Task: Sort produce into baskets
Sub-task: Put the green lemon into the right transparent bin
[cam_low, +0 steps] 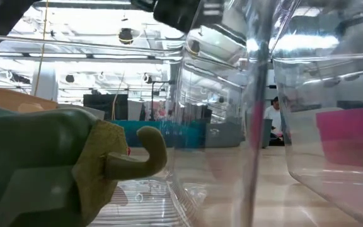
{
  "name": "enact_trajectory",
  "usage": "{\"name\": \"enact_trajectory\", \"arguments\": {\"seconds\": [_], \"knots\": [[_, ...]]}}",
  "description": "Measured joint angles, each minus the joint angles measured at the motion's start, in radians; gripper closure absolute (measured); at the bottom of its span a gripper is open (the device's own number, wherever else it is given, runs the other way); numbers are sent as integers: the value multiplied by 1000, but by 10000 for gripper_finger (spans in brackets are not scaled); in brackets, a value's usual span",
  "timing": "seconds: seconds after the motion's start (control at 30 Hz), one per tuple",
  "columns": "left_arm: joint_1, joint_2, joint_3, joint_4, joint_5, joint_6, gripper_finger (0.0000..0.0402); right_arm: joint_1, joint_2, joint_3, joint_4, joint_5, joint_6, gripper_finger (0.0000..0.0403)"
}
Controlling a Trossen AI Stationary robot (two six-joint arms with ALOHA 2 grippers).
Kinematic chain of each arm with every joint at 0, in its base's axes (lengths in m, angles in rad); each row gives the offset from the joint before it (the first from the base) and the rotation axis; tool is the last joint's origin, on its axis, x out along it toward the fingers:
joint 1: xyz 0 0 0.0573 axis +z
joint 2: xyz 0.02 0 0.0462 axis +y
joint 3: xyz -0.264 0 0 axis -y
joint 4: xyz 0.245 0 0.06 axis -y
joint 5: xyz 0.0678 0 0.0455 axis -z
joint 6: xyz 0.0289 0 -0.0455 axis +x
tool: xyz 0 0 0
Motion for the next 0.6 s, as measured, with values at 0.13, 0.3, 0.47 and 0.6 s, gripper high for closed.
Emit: {"name": "enact_trajectory", "arguments": {"seconds": [0.13, 0.3, 0.47, 0.6], "knots": [[-13, 0, 21, 41, 16, 0, 156, 0, 0, 0, 0, 0, 0, 291], [-36, 0, 31, 95, 38, 47, 151, 0, 0, 0, 0, 0, 0, 291], [-64, 0, 30, 164, 40, 84, 150, 0, 0, 0, 0, 0, 0, 291], [-86, 0, 31, 229, 41, 85, 149, 0, 0, 0, 0, 0, 0, 291]]}}
